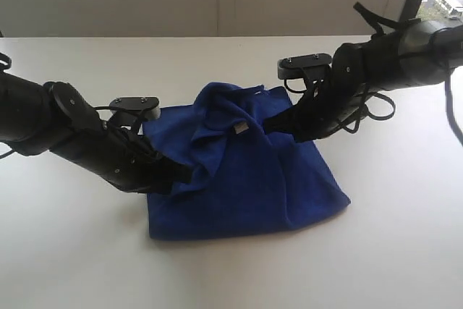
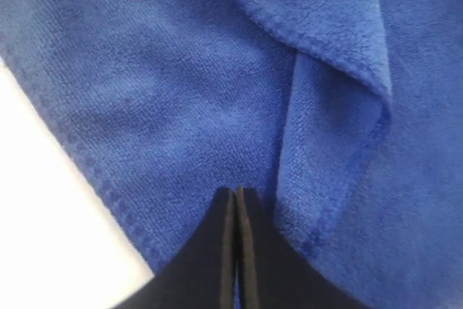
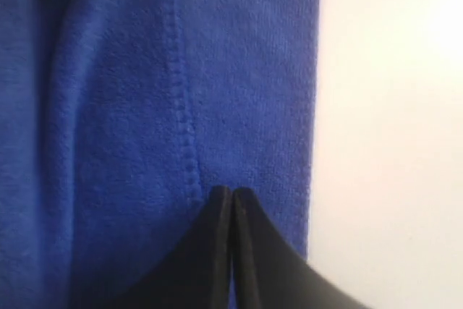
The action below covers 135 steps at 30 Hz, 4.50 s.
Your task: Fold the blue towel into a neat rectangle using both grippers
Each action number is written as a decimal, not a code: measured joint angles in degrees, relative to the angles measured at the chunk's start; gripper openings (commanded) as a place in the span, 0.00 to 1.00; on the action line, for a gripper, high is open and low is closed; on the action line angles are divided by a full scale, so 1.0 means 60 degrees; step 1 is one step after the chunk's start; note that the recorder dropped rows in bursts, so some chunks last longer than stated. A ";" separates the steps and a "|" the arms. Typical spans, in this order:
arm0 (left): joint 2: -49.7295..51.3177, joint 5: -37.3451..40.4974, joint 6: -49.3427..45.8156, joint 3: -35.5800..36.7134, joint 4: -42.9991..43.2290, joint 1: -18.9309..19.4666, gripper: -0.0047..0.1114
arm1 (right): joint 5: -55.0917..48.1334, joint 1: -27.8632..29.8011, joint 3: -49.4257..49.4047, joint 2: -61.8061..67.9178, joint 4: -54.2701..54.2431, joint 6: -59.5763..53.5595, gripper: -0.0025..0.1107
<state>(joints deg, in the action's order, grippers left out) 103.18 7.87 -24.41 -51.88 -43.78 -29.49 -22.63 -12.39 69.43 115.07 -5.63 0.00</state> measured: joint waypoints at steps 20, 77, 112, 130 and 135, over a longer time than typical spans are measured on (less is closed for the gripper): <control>0.0146 -0.0292 -0.0162 0.0000 -0.0039 0.1107 0.04 | -0.1124 0.0040 0.0124 0.0149 0.0455 0.0542 0.02; 0.2100 -0.0425 -0.1477 -0.4220 0.0210 -0.0971 0.47 | -0.1162 0.1118 -0.0081 -0.1365 0.0438 0.0868 0.02; 0.2730 -0.1629 -0.3068 -0.4539 0.0689 -0.1198 0.04 | -0.0833 0.1163 0.0705 -0.0819 -0.2900 -0.3984 0.32; 0.0734 0.2242 -0.3227 -0.4539 0.1780 0.0326 0.04 | -0.2427 0.1787 0.2020 0.0229 -0.6288 -0.8208 0.36; 0.0595 0.2896 -0.3227 -0.4539 0.2271 0.0907 0.04 | -0.2394 0.1787 0.2020 0.0229 -0.6325 -1.2072 0.37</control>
<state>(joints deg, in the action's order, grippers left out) 106.75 25.25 -43.78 -79.11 -30.15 -24.05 -37.00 -1.66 81.55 116.44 -43.57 -72.43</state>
